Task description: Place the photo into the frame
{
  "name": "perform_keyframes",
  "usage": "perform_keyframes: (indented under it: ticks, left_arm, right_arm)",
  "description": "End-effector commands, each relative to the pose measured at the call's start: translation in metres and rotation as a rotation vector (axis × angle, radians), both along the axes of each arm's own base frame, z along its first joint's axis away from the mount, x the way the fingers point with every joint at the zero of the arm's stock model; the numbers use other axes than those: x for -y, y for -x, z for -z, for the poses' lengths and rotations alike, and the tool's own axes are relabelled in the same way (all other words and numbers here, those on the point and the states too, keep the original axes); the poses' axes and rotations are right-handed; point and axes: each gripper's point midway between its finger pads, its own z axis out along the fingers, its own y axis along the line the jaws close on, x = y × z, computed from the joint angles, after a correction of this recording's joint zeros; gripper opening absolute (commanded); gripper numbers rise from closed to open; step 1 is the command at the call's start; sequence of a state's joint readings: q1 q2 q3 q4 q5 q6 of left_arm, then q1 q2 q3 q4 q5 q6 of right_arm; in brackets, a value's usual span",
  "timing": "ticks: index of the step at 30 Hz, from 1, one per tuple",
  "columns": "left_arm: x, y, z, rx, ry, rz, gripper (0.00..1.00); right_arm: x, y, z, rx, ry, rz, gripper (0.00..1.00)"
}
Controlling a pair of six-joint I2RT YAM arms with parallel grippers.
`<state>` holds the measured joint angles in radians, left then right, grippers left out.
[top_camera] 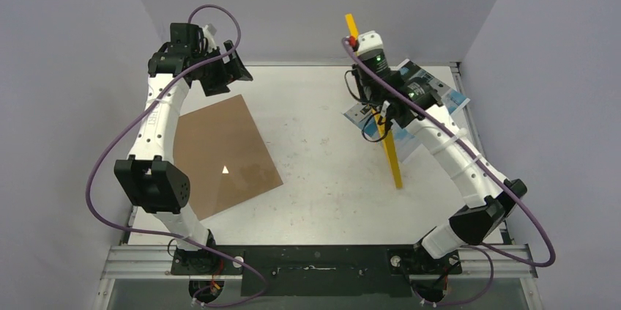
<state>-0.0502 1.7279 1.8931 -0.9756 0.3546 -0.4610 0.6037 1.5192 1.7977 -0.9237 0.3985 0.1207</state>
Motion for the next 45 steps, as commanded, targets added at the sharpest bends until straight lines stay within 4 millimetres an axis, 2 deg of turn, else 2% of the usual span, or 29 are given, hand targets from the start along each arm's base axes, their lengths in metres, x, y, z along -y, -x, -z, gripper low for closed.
perform_keyframes:
  ticks: [1,4,10,17,19,24,30,33,38,45]
  left_arm:
    - [-0.013,-0.012,-0.019,0.08,-0.025,-0.02,0.82]
    - [-0.018,-0.012,-0.02,0.081,-0.028,-0.031,0.82]
    - [-0.023,-0.015,-0.02,0.081,-0.03,-0.047,0.82]
    - [-0.024,-0.017,-0.018,0.075,-0.028,-0.049,0.82]
    - [-0.038,-0.02,-0.021,0.082,-0.031,-0.083,0.82]
    - [-0.054,-0.035,-0.024,0.077,-0.043,-0.113,0.82]
    - [-0.062,-0.041,-0.018,0.063,-0.058,-0.128,0.82]
    - [-0.065,-0.041,-0.013,0.05,-0.061,-0.131,0.82]
    - [-0.067,-0.041,-0.003,0.029,-0.059,-0.137,0.82]
    - [-0.06,-0.04,0.02,-0.02,-0.015,-0.13,0.82]
  right_arm:
    - [-0.02,0.006,-0.017,0.113,0.104,-0.012,0.0]
    - [-0.046,0.014,-0.003,0.1,0.113,-0.025,0.0]
    - [-0.1,0.029,0.041,0.062,0.112,-0.027,0.0]
    - [-0.167,0.037,0.079,0.003,0.083,-0.115,0.0]
    - [-0.181,0.038,0.095,-0.018,0.083,-0.135,0.0]
    - [-0.212,0.037,0.13,-0.076,0.078,-0.18,0.0]
    - [-0.257,0.042,0.161,-0.17,-0.061,-0.247,0.0]
    - [-0.272,0.051,0.181,-0.226,-0.109,-0.284,0.01]
    - [-0.286,0.054,0.197,-0.275,-0.16,-0.303,0.01]
    - [-0.28,0.055,0.24,-0.378,-0.156,-0.191,0.01]
